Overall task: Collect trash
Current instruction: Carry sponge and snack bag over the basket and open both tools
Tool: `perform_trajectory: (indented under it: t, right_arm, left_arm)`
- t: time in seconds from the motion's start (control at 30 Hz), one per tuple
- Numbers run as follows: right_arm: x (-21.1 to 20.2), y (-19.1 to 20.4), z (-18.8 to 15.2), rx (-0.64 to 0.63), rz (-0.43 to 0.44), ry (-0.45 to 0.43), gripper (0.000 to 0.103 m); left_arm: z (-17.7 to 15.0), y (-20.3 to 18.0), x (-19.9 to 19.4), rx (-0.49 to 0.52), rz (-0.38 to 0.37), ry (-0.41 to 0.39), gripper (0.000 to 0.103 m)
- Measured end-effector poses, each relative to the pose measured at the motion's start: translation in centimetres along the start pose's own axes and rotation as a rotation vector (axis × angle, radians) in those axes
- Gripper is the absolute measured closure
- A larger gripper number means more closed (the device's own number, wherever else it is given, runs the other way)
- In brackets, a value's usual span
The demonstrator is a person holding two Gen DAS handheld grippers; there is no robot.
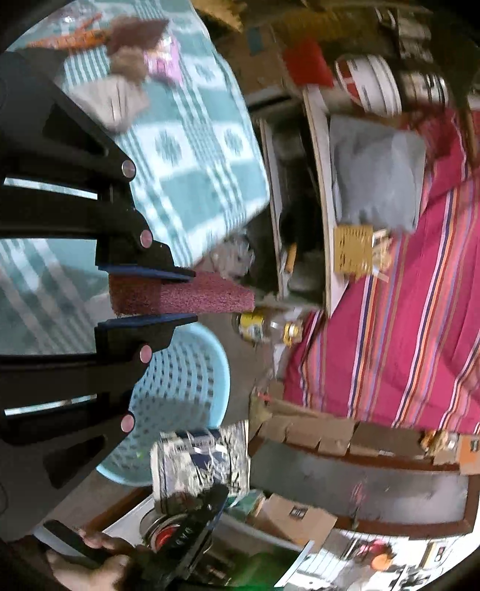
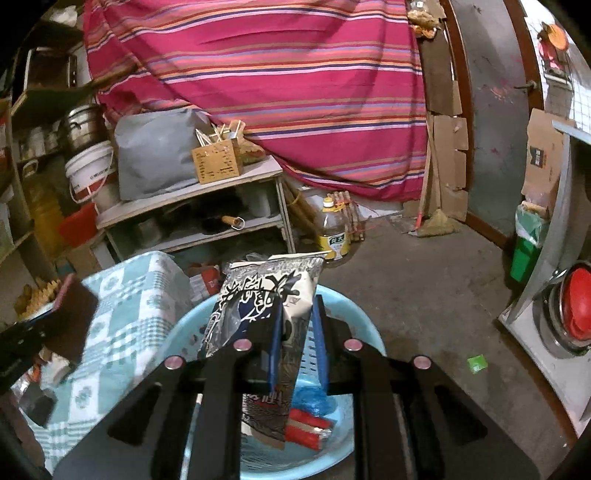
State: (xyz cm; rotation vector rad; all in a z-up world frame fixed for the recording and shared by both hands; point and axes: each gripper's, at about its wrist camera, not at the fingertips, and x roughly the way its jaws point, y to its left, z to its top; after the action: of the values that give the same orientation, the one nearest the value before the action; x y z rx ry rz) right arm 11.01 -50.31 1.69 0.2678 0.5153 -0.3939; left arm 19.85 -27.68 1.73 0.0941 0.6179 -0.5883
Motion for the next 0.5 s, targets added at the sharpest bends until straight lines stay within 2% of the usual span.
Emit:
perform_trajectory:
  t: [0.2, 0.5]
  right_arm:
    - [1.0, -0.8, 0.2, -0.002, -0.031, 0.005, 0.087]
    - [1.3, -2.8, 0.2, 0.046, -0.057, 0.013, 0.087]
  left_arm:
    - [0.4, -3.5, 3.2, 0.015, -0.064, 0.027, 0.087]
    - [0.2, -6.1, 5.9, 0.032, -0.108, 0.050, 0.087]
